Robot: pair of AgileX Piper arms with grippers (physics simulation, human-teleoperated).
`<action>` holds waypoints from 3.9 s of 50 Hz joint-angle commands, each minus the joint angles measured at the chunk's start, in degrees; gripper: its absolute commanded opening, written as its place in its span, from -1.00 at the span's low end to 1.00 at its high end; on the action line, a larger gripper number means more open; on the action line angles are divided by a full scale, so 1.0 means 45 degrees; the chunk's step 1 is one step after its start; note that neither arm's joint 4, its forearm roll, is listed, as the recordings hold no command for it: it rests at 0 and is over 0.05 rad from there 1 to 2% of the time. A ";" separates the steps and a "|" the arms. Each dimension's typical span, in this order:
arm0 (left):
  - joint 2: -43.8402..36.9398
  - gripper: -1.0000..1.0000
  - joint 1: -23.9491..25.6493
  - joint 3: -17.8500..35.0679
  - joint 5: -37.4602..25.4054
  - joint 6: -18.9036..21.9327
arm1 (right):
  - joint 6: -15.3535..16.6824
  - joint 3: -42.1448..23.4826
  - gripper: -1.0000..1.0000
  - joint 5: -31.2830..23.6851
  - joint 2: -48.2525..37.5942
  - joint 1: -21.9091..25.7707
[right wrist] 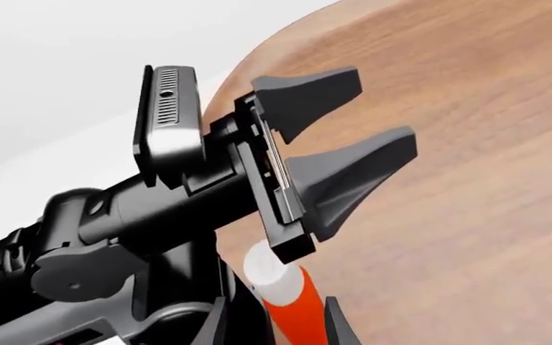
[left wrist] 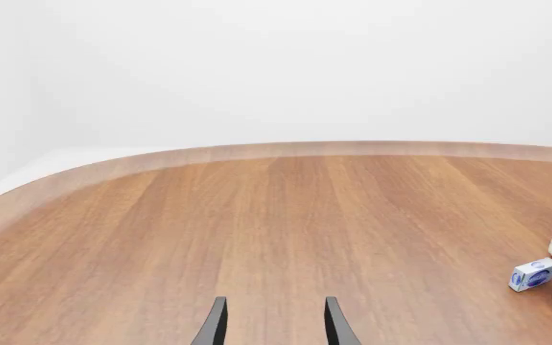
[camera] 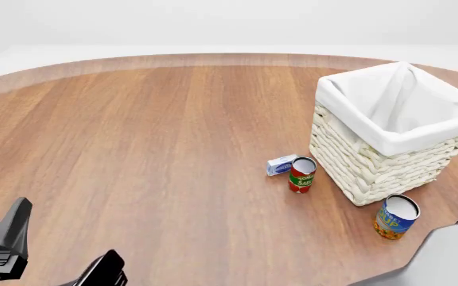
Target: Pick up the ketchup, and put it in the basket.
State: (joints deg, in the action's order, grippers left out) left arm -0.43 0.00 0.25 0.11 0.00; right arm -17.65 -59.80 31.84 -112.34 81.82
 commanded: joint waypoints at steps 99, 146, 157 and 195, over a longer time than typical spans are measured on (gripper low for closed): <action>0.0000 1.00 0.0000 0.0000 0.0000 0.0000 | -0.0133 -0.2053 -1.00 -0.0734 -0.1685 -0.0387; 0.0000 1.00 0.0000 0.0000 0.0000 0.0000 | -0.0083 -0.2601 -1.00 -0.0805 -0.1377 -0.2859; 0.0000 1.00 0.0000 0.0000 0.0000 0.0000 | 0.0026 -0.2729 -1.00 -0.0896 -0.1165 -0.3314; 0.0000 1.00 0.0000 0.0000 0.0000 0.0000 | 0.0490 -0.2351 -1.00 -0.0683 0.0066 -0.4701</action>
State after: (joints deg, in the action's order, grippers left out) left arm -0.43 0.00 0.25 0.11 0.00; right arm -15.20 -71.01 28.34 -114.20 62.27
